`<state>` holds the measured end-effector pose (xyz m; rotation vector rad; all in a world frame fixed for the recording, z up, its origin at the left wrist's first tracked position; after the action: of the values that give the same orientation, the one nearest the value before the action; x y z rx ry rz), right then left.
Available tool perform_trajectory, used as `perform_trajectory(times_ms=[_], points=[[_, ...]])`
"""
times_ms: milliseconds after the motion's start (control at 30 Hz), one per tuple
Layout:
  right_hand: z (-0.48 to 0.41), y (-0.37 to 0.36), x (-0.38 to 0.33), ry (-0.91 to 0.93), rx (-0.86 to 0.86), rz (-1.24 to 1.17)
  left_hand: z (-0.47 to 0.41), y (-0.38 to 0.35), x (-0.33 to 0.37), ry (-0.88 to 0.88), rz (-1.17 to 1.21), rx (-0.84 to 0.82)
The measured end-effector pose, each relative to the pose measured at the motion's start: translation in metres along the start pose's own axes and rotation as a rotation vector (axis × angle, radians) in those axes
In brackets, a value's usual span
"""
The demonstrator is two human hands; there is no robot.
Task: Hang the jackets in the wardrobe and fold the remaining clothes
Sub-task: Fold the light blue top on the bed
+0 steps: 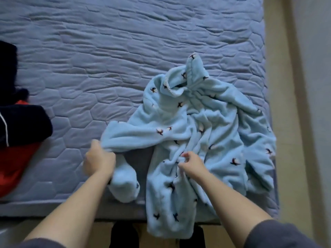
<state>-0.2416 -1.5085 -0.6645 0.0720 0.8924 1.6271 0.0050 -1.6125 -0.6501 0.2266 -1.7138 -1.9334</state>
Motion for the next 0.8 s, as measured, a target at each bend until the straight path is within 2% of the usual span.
perform_trajectory(times_ms=[67,100,133,167,233,333,400,500,600,667,800], points=[[0.010,-0.008,-0.018,-0.050,-0.307,-0.156,-0.030,0.023,0.001,0.192,0.086,0.219],[0.014,-0.011,-0.024,-0.078,-0.433,-0.159,-0.040,0.029,0.002,0.264,0.067,0.244],[0.014,-0.012,-0.029,-0.089,-0.483,-0.116,-0.045,0.031,0.006,0.279,0.001,0.216],[0.011,-0.011,-0.033,-0.071,-0.459,-0.067,-0.042,0.029,0.012,0.220,-0.087,0.160],[-0.007,0.000,-0.039,0.079,-0.196,0.124,-0.025,0.015,0.034,-0.042,-0.192,0.050],[-0.044,0.030,-0.047,0.168,0.173,0.196,-0.009,-0.015,0.081,-0.411,-0.123,-0.040],[-0.076,0.052,-0.056,0.260,0.345,0.230,-0.012,-0.037,0.119,-0.520,-0.001,-0.083],[-0.127,0.079,-0.076,0.383,0.566,0.299,-0.027,-0.068,0.176,-0.478,0.176,-0.201],[-0.174,0.095,-0.099,0.410,0.686,0.358,-0.045,-0.099,0.211,-0.323,0.211,-0.337],[-0.201,0.104,-0.108,0.354,0.635,0.325,-0.052,-0.112,0.224,-0.256,0.367,-0.382],[-0.226,0.123,-0.111,0.261,0.333,0.360,-0.055,-0.120,0.243,-0.028,0.682,-0.486]])
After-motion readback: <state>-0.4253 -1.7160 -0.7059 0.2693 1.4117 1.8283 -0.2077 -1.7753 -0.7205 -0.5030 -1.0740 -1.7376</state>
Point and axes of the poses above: each hand's wrist, its own z-axis away from the middle knuckle, its own y-axis out of the back of the hand, x = y × z, the point moved 1 cm from there along -z, towards the middle knuckle, and after that the axes turned 12 degrees about x, right-handed, at the moved point
